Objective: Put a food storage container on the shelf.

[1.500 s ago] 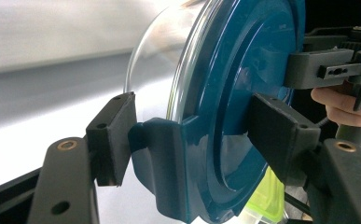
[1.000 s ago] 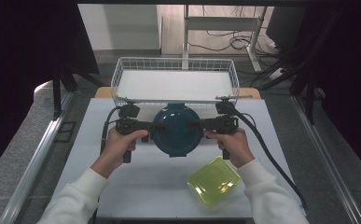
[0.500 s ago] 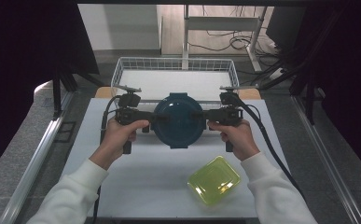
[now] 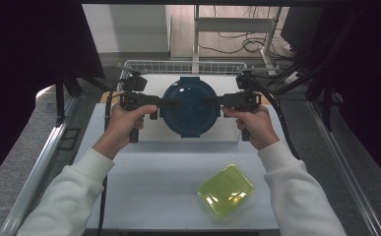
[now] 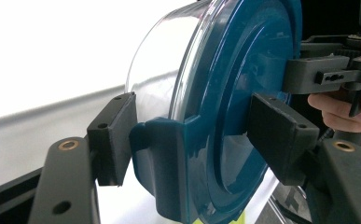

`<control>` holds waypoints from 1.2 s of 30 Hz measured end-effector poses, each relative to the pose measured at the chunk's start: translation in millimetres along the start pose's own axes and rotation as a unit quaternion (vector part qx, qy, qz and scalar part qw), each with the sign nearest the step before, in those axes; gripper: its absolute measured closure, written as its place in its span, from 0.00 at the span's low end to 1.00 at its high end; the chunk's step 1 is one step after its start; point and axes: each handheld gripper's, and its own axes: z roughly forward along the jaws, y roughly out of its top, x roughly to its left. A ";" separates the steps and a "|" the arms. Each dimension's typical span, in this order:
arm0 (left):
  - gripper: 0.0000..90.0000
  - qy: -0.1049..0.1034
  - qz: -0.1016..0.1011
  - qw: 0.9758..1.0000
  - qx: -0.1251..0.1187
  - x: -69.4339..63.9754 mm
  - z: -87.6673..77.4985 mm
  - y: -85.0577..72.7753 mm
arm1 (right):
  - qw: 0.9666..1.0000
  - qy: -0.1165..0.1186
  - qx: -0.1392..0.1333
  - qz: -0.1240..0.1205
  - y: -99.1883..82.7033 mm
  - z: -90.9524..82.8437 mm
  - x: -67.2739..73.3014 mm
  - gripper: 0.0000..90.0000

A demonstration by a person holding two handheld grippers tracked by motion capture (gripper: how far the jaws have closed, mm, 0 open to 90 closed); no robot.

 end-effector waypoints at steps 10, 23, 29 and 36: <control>0.37 0.001 0.007 1.000 0.002 12.5 4.9 38.0 | 1.000 -0.001 -0.002 0.003 35.1 7.8 -10.0 0.41; 0.37 -0.005 -0.006 1.000 0.002 35.8 25.1 69.8 | 1.000 -0.005 0.002 0.001 71.9 21.8 -33.5 0.41; 0.38 -0.007 -0.025 1.000 0.002 53.3 35.3 70.8 | 1.000 -0.001 0.007 0.021 73.9 38.4 -50.5 0.41; 0.38 -0.025 -0.052 0.998 -0.004 68.3 42.5 74.4 | 0.999 -0.004 0.000 0.051 76.2 47.9 -60.1 0.41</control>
